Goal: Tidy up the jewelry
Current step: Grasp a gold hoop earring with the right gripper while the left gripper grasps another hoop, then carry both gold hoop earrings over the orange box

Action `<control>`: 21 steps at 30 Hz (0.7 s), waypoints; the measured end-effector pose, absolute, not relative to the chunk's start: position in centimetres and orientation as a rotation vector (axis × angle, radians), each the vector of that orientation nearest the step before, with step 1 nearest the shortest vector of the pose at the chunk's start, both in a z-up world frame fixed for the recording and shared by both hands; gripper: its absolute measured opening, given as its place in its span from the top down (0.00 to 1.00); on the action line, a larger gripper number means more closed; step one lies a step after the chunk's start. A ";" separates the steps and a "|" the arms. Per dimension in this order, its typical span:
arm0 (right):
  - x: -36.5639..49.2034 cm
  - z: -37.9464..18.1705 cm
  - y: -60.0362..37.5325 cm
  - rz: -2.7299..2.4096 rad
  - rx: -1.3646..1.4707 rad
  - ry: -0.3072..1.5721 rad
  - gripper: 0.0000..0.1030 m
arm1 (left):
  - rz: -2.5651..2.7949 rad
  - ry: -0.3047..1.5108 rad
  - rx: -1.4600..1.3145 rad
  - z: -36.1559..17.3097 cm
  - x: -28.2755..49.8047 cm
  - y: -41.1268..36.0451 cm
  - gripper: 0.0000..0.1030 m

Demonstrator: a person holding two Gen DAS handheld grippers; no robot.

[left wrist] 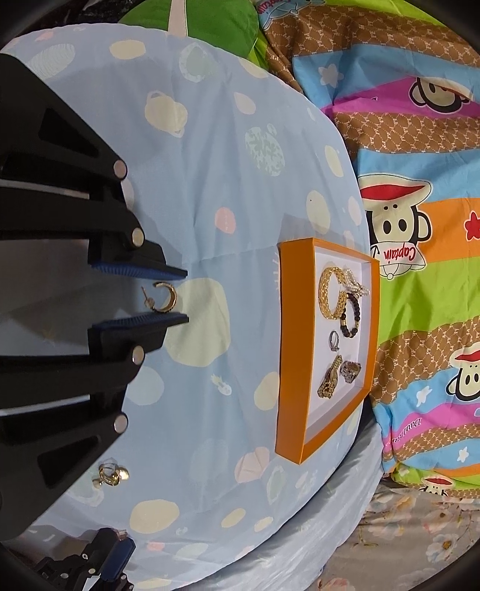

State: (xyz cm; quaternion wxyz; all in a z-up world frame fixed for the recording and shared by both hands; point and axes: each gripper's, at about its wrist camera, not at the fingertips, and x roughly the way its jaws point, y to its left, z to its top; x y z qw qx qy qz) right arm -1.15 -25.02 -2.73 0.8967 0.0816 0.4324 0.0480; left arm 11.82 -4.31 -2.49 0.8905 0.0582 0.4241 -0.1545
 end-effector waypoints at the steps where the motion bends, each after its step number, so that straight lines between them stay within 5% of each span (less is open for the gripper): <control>1: -1.1 -2.7 -25.1 0.099 0.169 0.896 0.83 | -0.326 0.881 0.116 -2.5 11.8 -4.2 0.84; 21: -1.2 -2.7 -25.1 0.100 0.175 0.892 0.83 | -0.399 0.863 0.107 -2.0 9.2 -3.8 0.84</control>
